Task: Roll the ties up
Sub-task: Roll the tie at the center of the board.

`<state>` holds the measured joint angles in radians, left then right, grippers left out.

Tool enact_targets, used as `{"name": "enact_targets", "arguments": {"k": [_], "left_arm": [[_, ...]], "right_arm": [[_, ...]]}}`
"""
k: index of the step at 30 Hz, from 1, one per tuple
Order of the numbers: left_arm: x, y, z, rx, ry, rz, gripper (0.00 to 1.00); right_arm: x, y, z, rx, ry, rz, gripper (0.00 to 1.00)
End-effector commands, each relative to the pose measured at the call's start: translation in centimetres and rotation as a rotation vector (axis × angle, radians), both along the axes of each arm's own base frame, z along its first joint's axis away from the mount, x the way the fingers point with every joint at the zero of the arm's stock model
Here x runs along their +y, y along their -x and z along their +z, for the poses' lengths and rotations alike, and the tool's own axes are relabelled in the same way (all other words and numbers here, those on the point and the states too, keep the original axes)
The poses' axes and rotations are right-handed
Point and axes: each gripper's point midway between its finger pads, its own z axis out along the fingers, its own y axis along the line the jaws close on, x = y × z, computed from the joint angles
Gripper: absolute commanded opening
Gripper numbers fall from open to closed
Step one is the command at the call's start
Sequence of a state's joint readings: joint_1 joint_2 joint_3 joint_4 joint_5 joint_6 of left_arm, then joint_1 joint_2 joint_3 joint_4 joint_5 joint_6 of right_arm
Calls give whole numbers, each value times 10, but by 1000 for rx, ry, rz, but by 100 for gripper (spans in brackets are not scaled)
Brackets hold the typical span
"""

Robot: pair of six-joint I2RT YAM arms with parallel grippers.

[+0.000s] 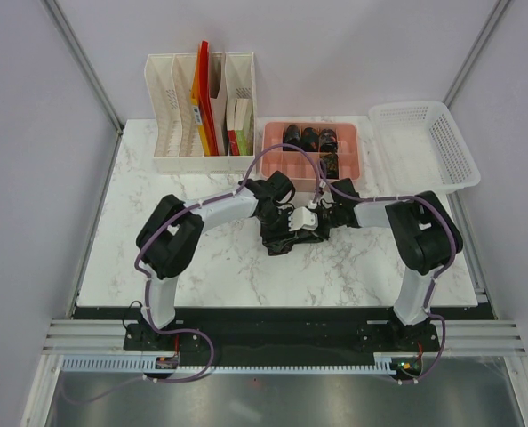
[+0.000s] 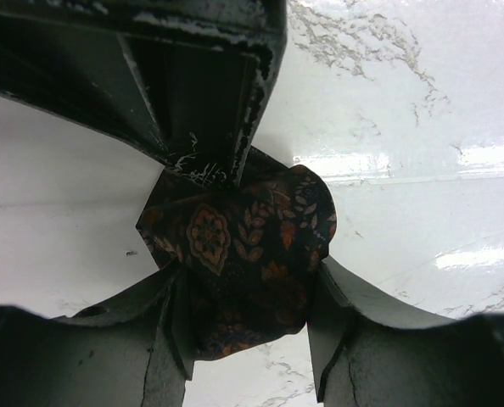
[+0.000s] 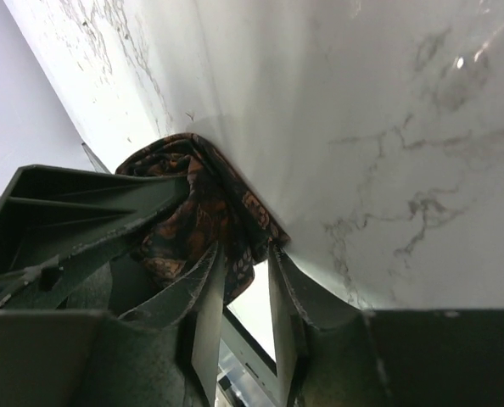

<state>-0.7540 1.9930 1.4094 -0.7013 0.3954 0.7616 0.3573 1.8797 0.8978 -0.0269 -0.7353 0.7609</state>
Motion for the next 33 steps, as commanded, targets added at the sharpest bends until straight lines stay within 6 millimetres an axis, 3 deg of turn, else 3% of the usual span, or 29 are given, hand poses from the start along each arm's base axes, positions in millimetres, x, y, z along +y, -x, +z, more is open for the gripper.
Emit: {"name": "enact_targets", "arguments": {"k": [1,7,22,29,33], "left_arm": [[27,20,-44,97,-133,-42,29],[28,20,-44,104,-130,-41,29],[28,18,-42,120,-114,-43,29],[29,19,-42,119,-116,-45,29],[30,19,-40,117,-113,-48,29]], "right_arm": [[2,3,19,-33,-44,26,36],[7,0,30,-53,-90,14,52],[13,1,58,-96,-177,9,53],[22,7,38,-84,-128,36,52],[22,6,16,-75,-79,51,45]]}}
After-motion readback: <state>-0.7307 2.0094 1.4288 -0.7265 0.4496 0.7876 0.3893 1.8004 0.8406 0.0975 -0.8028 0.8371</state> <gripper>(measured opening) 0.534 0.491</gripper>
